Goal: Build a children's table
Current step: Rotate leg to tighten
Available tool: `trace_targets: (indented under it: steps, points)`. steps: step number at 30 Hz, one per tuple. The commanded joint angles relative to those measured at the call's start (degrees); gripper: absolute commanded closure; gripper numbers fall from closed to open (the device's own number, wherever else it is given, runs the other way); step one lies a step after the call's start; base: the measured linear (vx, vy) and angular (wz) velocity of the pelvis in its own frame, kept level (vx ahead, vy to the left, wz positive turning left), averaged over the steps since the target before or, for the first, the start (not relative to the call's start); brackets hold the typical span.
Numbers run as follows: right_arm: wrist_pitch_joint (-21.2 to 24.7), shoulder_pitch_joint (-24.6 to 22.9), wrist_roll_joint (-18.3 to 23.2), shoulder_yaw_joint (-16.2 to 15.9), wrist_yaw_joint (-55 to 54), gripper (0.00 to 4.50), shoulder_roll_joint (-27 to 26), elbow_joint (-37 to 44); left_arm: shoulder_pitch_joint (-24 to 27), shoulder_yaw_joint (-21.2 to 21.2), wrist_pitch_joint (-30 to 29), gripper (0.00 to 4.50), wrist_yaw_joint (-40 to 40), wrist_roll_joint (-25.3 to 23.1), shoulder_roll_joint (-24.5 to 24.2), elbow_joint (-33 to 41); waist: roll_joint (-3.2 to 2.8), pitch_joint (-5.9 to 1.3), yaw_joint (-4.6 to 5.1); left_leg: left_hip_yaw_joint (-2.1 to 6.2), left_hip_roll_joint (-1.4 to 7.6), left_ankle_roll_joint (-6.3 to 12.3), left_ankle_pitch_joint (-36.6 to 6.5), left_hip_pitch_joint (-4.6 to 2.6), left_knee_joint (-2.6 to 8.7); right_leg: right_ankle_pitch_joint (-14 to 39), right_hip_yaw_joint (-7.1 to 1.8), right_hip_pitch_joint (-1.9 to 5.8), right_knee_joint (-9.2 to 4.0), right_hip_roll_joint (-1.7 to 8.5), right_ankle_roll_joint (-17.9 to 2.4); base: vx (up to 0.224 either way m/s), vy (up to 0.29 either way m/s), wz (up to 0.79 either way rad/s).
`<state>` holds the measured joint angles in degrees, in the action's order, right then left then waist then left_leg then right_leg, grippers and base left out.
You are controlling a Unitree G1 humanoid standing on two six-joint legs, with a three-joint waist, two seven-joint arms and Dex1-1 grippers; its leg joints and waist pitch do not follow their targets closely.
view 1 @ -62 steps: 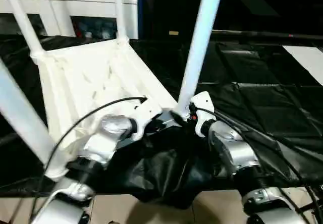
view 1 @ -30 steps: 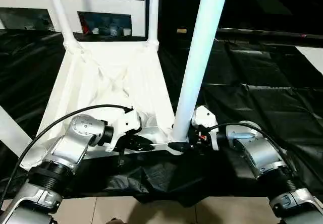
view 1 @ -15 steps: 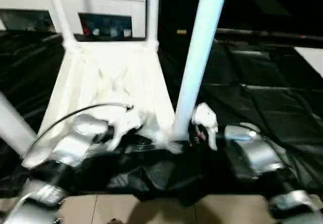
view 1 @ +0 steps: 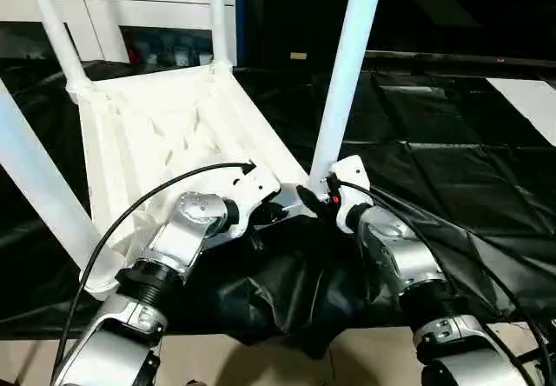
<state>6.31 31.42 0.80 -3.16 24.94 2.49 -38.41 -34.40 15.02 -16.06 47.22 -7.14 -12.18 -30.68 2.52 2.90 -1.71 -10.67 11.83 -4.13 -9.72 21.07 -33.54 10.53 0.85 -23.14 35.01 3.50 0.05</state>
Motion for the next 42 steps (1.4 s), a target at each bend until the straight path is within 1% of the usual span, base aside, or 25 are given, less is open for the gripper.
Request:
trace_targets:
  steps: [1,2,3,4,5,6,7,8,9,12,13,14,15,16,17,18,20,21,22,25,29,30,34,38,42]
  points:
    - [-0.45,0.37,1.23,-6.28,7.78,0.61,-3.16,1.18,-0.08,1.71,2.47,4.50,0.77,1.77,1.72,0.92,-0.22,-3.12,0.01,0.69,0.94,-0.83,-19.72,-0.72,4.30,21.64,-1.47,1.35,-5.36,3.28,-8.48,0.000,0.000,0.00]
    - [-0.67,0.17,1.29,-6.62,9.81,0.46,-1.67,2.13,0.21,1.59,3.29,4.50,2.22,2.11,0.77,1.22,-0.19,-3.09,0.07,0.74,0.93,-0.81,-19.80,-0.63,4.34,21.81,-1.47,1.42,-5.35,3.31,-8.46,0.000,0.000,0.00]
    - [-0.67,0.17,1.29,-6.62,9.81,0.46,-1.67,2.13,0.21,1.59,3.29,4.50,2.22,2.11,0.77,1.22,-0.17,-3.15,0.01,0.81,0.94,-0.75,-19.72,-0.55,4.37,21.79,-1.40,1.58,-5.31,3.32,-8.42,0.000,0.000,0.00]
    - [-0.91,0.01,1.15,-6.98,11.52,0.31,-0.29,2.91,0.43,1.43,3.70,4.50,3.75,2.55,-0.03,1.49,-0.24,-3.16,-0.04,0.72,0.96,-0.68,-19.47,-0.66,4.31,21.18,-1.46,1.47,-5.31,3.29,-8.55,0.000,0.000,0.00]
    - [-1.26,-0.50,1.22,-7.77,15.78,0.31,2.31,4.59,0.76,1.32,4.53,4.50,6.34,3.16,-1.57,2.02,-0.29,-3.17,0.01,0.61,0.98,-0.46,-19.01,-0.66,4.24,19.98,-1.58,1.46,-5.19,3.27,-8.95,0.000,0.000,0.00]
    - [-1.41,-0.70,1.25,-8.05,17.25,0.31,3.21,5.18,0.89,1.32,4.99,4.50,7.31,3.38,-2.10,2.20,-0.25,-3.20,-0.15,0.68,0.98,-0.27,-18.73,-0.64,4.25,19.70,-1.52,1.64,-5.23,3.28,-8.99,0.000,0.000,0.00]
    - [-1.55,-0.91,1.38,-8.22,18.75,0.31,4.05,5.74,1.03,1.29,4.94,4.50,8.25,3.61,-2.59,2.47,-0.12,-3.28,-0.17,0.54,1.03,0.19,-17.58,-0.42,4.17,17.81,-1.60,1.80,-4.97,3.24,-9.31,0.000,0.000,0.00]
    - [-1.68,-1.09,1.49,-8.38,20.07,0.31,4.78,6.23,1.15,1.27,4.90,4.50,9.08,3.82,-3.02,2.71,-0.21,-3.28,-0.15,0.54,1.01,0.29,-16.89,-0.40,4.20,16.96,-1.60,1.84,-4.88,3.24,-9.58,0.000,0.000,0.00]
    - [-1.46,-1.48,2.02,-8.55,22.71,0.31,6.10,7.22,1.36,1.37,5.16,4.50,10.69,4.07,-3.90,3.10,-0.23,-3.44,-0.42,0.38,1.08,0.71,-15.12,-0.56,4.04,13.87,-1.63,1.94,-4.63,3.23,-10.57,0.000,0.000,0.00]
    - [-1.44,-2.71,3.38,-9.12,30.34,0.31,10.48,10.29,2.64,2.13,6.92,4.50,17.79,5.73,-7.22,5.04,-0.23,-3.56,-0.70,0.46,1.19,1.65,-13.24,-0.44,4.00,9.96,-1.50,2.43,-4.14,3.17,-11.71,0.000,0.000,0.00]
    - [-1.56,-2.86,3.48,-9.14,31.50,0.31,11.18,10.64,2.92,2.28,7.56,4.50,19.22,6.12,-7.85,5.42,-0.28,-3.56,-0.57,0.35,1.19,1.98,-12.87,-0.31,3.90,8.70,-1.58,2.34,-3.93,3.13,-12.11,0.000,0.000,0.00]
    - [-1.73,-2.85,3.67,-8.99,32.54,0.31,11.85,10.64,3.36,2.43,7.34,4.50,21.17,6.78,-8.75,6.16,-0.42,-3.64,-0.58,0.20,1.21,2.34,-11.85,-0.60,3.80,6.09,-1.54,2.19,-3.73,3.05,-13.39,0.000,0.000,0.00]
    - [-1.74,-2.85,3.68,-8.98,32.58,0.31,11.87,10.63,3.38,2.44,7.33,4.50,21.24,6.81,-8.79,6.19,-0.38,-3.66,-0.65,0.18,1.21,2.38,-11.64,-0.64,3.78,5.55,-1.52,2.28,-3.67,3.06,-13.75,0.000,0.000,0.00]
    - [-1.72,-2.81,4.15,-9.06,34.62,0.31,13.08,10.87,3.95,2.64,7.02,4.50,24.20,7.70,-10.25,7.06,-0.41,-3.63,-0.67,0.16,1.24,2.42,-11.51,-0.57,3.81,5.21,-1.51,2.32,-3.59,3.11,-14.20,0.000,0.000,0.00]
    - [-1.52,-2.85,4.39,-9.19,35.72,0.31,13.67,11.15,4.16,2.75,7.00,4.50,25.39,7.90,-10.94,7.33,-0.75,-3.59,-0.71,0.20,1.21,2.24,-11.70,-0.64,3.85,5.44,-1.47,2.31,-3.59,3.04,-14.26,0.000,0.000,0.00]
    - [-1.52,-2.85,4.39,-9.19,35.72,0.64,13.67,11.15,4.16,2.75,7.00,4.50,25.39,7.90,-10.94,7.33,-0.64,-3.50,-0.65,0.20,1.23,1.92,-12.51,-0.70,3.96,6.43,-1.43,2.33,-3.71,2.98,-14.17,0.000,0.000,0.00]
    - [-0.65,-3.22,4.83,-9.98,38.62,0.64,15.09,12.54,4.40,2.62,7.44,4.50,27.31,8.22,-12.53,7.41,-0.65,-3.41,-0.72,0.13,1.35,1.37,-14.02,-0.97,3.99,8.28,-1.49,2.15,-3.90,3.03,-14.03,0.000,0.000,0.00]
    - [-0.44,-3.39,4.86,-10.41,39.60,0.83,15.58,13.05,4.43,2.44,7.59,4.50,27.84,8.44,-13.06,7.38,-0.60,-3.30,-0.95,0.12,1.35,1.05,-14.81,-1.00,4.07,10.14,-1.53,2.09,-4.01,3.07,-13.48,0.000,0.000,0.00]
    - [-0.30,-3.52,4.75,-10.82,40.33,0.83,15.95,13.38,4.47,2.30,7.59,4.50,28.39,8.74,-13.46,7.46,-0.63,-3.28,-1.00,0.14,1.35,0.86,-15.05,-0.99,4.10,10.65,-1.55,2.06,-4.04,3.07,-13.31,0.000,0.000,0.00]
    - [-0.33,-3.80,4.25,-11.68,41.54,1.14,16.54,13.72,4.59,2.14,7.26,4.50,29.41,9.35,-14.04,7.91,-0.48,-3.30,-1.29,0.17,1.39,0.42,-15.12,-1.03,4.13,11.58,-1.59,2.02,-4.06,3.17,-12.76,0.000,0.000,0.00]
    - [-0.58,-3.89,4.05,-12.17,41.90,1.51,16.55,13.46,4.90,1.98,6.98,4.50,30.09,10.06,-14.42,8.50,-0.27,-3.41,-1.43,0.14,1.31,0.31,-14.05,-0.95,4.07,10.67,-1.59,2.08,-3.92,3.14,-12.69,0.000,0.000,0.00]
    - [-0.54,-3.85,4.01,-12.25,41.97,1.51,16.54,13.45,5.00,2.00,6.86,4.50,30.18,10.16,-14.47,8.67,-0.30,-3.40,-1.46,0.13,1.29,0.39,-13.64,-0.91,4.04,10.13,-1.59,2.11,-3.87,3.14,-12.75,0.000,0.000,0.00]
    - [-0.42,-3.80,4.12,-12.27,41.80,1.89,16.49,13.64,5.22,2.01,6.65,4.50,30.39,10.33,-14.48,8.93,-0.31,-3.45,-1.47,0.08,1.24,0.79,-12.60,-0.85,3.94,8.54,-1.55,2.21,-3.72,3.09,-13.06,0.000,0.000,0.00]
    - [-0.30,-3.94,4.32,-12.29,41.94,2.01,16.55,13.83,5.30,2.06,6.54,4.50,30.59,10.34,-14.49,9.03,-0.33,-3.44,-1.49,0.11,1.25,0.53,-13.26,-0.92,3.96,10.01,-1.56,2.19,-3.83,3.13,-12.77,0.000,0.000,0.00]
    - [-0.13,-4.72,4.52,-12.22,41.52,2.03,16.17,14.12,5.16,1.72,6.78,4.50,29.18,10.10,-13.93,8.48,-0.34,-3.53,-1.50,0.09,1.23,0.61,-12.73,-0.93,3.89,8.92,-1.55,2.23,-3.71,3.07,-12.94,0.000,0.000,0.00]
